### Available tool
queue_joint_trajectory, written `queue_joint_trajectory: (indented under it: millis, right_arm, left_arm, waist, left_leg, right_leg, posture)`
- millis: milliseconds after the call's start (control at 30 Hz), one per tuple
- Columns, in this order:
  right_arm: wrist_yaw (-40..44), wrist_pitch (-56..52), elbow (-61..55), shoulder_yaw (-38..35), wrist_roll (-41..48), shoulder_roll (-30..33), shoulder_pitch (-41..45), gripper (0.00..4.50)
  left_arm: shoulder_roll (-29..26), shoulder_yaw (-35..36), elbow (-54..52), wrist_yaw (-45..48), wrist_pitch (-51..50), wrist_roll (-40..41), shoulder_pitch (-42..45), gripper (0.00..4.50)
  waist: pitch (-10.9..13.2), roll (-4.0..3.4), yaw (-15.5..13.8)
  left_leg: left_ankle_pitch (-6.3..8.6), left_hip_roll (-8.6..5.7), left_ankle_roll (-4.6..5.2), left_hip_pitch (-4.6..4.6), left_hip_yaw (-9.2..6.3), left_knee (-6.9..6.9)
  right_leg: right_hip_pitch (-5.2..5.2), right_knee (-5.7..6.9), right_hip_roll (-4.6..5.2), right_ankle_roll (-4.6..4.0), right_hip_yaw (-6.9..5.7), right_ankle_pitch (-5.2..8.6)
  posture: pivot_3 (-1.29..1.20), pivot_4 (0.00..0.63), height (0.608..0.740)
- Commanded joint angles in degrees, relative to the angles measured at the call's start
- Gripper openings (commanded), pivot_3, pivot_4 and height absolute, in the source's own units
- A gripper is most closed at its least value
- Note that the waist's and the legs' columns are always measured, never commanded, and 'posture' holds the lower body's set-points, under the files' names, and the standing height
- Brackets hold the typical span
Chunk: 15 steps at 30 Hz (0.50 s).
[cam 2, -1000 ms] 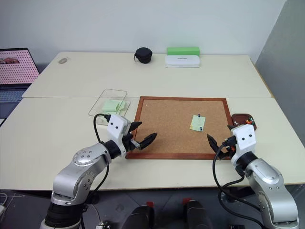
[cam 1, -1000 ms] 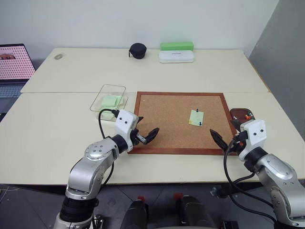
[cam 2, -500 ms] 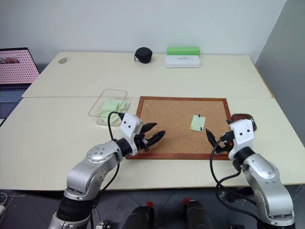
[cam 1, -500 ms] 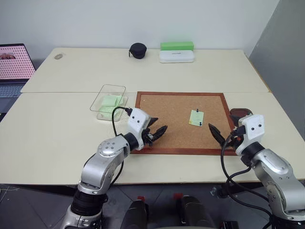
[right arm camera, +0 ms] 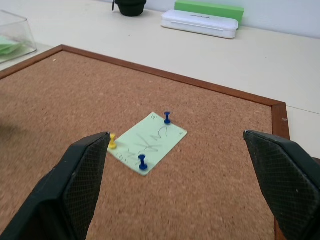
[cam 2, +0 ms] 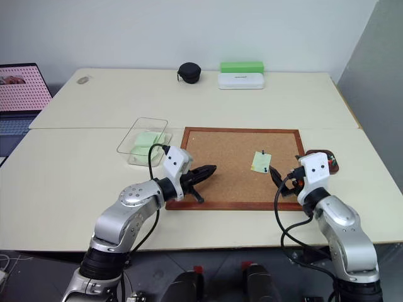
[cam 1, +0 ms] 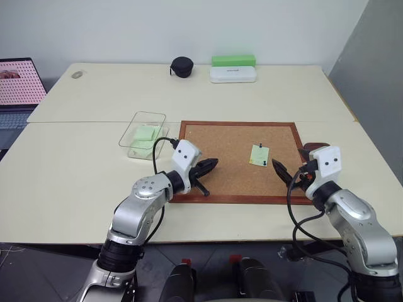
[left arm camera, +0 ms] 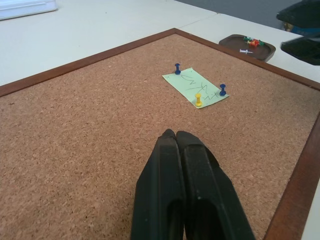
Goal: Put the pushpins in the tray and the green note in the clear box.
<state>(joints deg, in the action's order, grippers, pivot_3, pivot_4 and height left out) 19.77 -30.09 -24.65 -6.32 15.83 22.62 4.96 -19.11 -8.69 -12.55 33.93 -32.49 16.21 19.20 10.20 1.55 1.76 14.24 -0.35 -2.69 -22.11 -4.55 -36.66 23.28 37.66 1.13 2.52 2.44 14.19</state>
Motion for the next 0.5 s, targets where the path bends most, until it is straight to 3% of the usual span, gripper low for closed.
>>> queue_joint_trajectory:
  millis: [33, 367, 500]
  right_arm:
    - [0.15, 2.79, 2.77, 1.29, -2.00, 0.21, 3.02, 4.50]
    - [2.43, 6.22, 19.16, 4.79, -3.90, -1.79, 15.76, 4.50]
    - [2.78, 8.93, 30.77, 5.46, -4.09, -4.80, 22.33, 4.50]
  left_arm:
    - [1.19, -1.29, 2.03, 0.35, 2.57, -1.09, 2.24, 0.04]
    - [4.17, -7.31, 16.42, 2.12, 3.40, -5.99, 6.85, 0.04]
    - [4.52, -8.23, 20.87, 2.57, 3.19, -7.48, 8.27, 0.04]
  waist:
    - [0.01, -0.01, -0.04]
    - [0.01, -0.02, 0.08]
    - [0.00, -0.05, 0.02]
  left_leg:
    - [0.00, 0.00, 0.00, -0.01, 0.00, 0.00]
    - [0.00, -0.02, 0.00, 0.02, 0.02, -0.01]
    - [0.00, -0.02, 0.00, 0.07, 0.02, 0.00]
  right_leg:
    - [0.00, 0.00, 0.01, 0.00, 0.00, 0.00]
    - [0.00, 0.02, 0.00, 0.01, 0.02, -0.02]
    - [-0.03, 0.06, 0.00, 0.00, 0.01, -0.02]
  posture:
    - [0.00, 0.150, 0.740]
    - [0.00, 0.150, 0.740]
    - [0.00, 0.150, 0.740]
